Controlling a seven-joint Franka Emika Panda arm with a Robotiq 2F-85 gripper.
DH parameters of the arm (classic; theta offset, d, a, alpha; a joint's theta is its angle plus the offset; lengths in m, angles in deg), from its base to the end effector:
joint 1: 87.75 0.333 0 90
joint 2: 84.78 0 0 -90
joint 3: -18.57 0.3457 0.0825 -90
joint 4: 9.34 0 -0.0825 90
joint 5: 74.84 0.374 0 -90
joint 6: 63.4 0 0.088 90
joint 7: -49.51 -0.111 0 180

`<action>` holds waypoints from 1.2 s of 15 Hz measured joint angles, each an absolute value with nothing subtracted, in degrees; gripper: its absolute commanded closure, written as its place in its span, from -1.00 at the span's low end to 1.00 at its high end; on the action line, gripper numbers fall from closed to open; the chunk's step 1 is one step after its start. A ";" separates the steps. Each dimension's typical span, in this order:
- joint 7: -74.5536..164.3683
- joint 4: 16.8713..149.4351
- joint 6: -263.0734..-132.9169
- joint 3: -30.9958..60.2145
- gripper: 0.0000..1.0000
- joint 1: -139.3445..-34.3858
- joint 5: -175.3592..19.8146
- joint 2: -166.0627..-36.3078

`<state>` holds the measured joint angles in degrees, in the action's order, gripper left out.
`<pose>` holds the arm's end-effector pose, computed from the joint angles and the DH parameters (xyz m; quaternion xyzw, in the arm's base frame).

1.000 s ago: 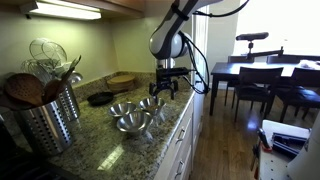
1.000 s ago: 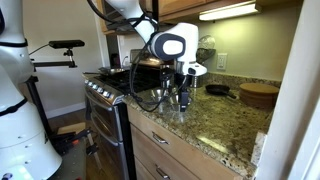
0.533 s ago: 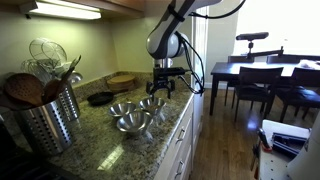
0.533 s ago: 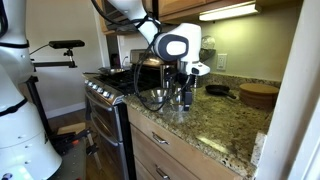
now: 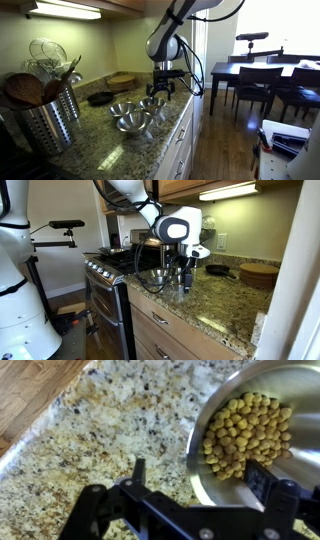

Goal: Pour the contents of the right bowl into the middle bowl

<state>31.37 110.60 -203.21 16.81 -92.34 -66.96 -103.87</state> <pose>0.5846 -0.0638 0.2947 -0.9643 0.2618 -0.0030 0.0402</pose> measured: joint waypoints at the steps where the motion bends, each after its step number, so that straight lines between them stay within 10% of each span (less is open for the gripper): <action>1: 31.37 110.60 -203.21 16.80 -0.46 -92.34 -66.96 -103.97; 11: 31.37 110.57 -203.21 16.67 0.78 -92.32 -66.96 -104.59; 18: 31.37 109.87 -203.21 16.65 0.78 -92.26 -66.94 -104.58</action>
